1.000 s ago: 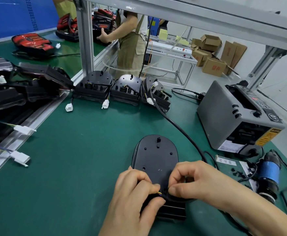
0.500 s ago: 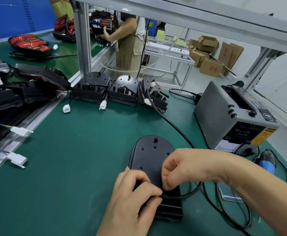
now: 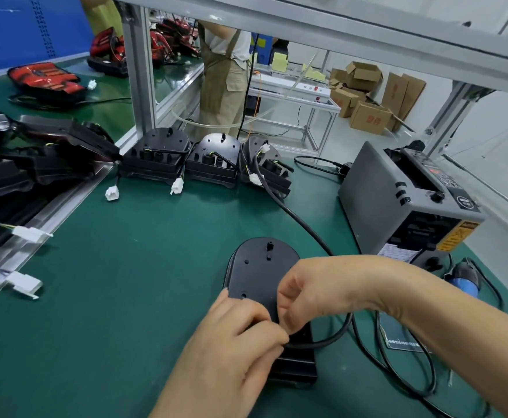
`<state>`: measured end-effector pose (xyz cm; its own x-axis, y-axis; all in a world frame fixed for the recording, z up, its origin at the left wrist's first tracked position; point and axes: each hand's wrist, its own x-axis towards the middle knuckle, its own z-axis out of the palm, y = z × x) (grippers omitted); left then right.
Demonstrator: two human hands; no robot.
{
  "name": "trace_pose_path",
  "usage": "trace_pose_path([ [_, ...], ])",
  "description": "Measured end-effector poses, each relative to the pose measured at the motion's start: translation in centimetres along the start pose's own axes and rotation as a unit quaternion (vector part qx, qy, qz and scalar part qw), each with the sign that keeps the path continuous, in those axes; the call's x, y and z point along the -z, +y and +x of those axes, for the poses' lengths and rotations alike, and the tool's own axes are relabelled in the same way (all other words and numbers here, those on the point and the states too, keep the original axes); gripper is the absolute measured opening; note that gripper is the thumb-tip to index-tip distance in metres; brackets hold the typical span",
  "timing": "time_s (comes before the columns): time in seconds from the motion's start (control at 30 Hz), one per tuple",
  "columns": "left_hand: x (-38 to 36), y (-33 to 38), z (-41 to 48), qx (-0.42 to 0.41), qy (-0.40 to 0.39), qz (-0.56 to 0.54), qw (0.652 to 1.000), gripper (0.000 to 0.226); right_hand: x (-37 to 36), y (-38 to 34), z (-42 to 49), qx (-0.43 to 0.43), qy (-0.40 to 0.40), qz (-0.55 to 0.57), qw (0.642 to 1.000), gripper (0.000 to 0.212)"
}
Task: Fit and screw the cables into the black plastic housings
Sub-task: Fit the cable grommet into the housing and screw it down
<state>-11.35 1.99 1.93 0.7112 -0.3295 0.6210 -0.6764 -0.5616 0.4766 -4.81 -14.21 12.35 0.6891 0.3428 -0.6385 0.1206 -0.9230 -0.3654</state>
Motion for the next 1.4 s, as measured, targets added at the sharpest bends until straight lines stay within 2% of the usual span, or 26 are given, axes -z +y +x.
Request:
trace_pose_path([
  [0.17,-0.9,0.0,-0.4,-0.060,0.018,0.101,0.993,0.015,-0.1,0.6,0.3,0.025,-0.013,0.024,0.999,0.009],
  [0.37,-1.3,-0.4,-0.6,-0.079,0.047,0.094,0.991,0.023,-1.0,1.6,0.0,0.037,0.030,0.066,0.997,0.011],
  [0.53,-1.3,-0.3,-0.6,-0.082,0.050,0.079,0.992,0.010,-1.9,1.5,-1.0,0.041,0.073,0.096,0.992,0.020],
  [0.67,-1.3,-0.1,-0.2,-0.084,0.047,0.062,0.993,0.007,-2.6,2.2,-2.1,0.038,0.172,0.130,0.976,0.018],
  [0.77,-1.2,0.1,-0.2,-0.078,0.046,0.066,0.994,0.008,-1.5,4.5,-4.5,0.011,0.279,0.178,0.944,0.014],
  [0.83,-1.1,0.2,-0.2,-0.076,0.046,0.078,0.993,0.016,-0.3,7.3,-6.3,-0.039,0.355,0.200,0.912,0.015],
  [0.93,-1.1,0.1,-0.2,-0.072,0.052,0.087,0.992,0.022,1.1,13.1,-8.1,-0.183,0.432,0.178,0.865,0.020],
  [1.0,-1.3,0.0,-0.3,-0.074,0.054,0.086,0.992,0.022,1.7,16.9,-8.7,-0.304,0.415,0.139,0.846,0.025],
  [1.07,-1.4,-0.1,-0.3,-0.074,0.054,0.080,0.993,0.021,1.4,19.7,-8.7,-0.399,0.366,0.093,0.835,0.030],
  [1.13,-1.5,-0.1,-0.3,-0.072,0.055,0.075,0.993,0.019,0.5,21.5,-8.2,-0.437,0.342,0.087,0.828,0.026],
  [1.2,-1.6,-0.2,-0.3,-0.078,0.062,0.067,0.993,0.012,-0.2,22.4,-7.5,-0.417,0.339,0.172,0.825,0.034],
  [1.3,-1.6,-0.2,-0.4,-0.078,0.062,0.056,0.994,0.006,-0.6,23.1,-6.9,-0.394,0.335,0.327,0.791,0.057],
  [1.4,-1.3,0.0,-0.3,-0.071,0.048,0.055,0.995,0.006,-0.7,22.9,-6.8,-0.364,0.310,0.409,0.777,0.060],
])
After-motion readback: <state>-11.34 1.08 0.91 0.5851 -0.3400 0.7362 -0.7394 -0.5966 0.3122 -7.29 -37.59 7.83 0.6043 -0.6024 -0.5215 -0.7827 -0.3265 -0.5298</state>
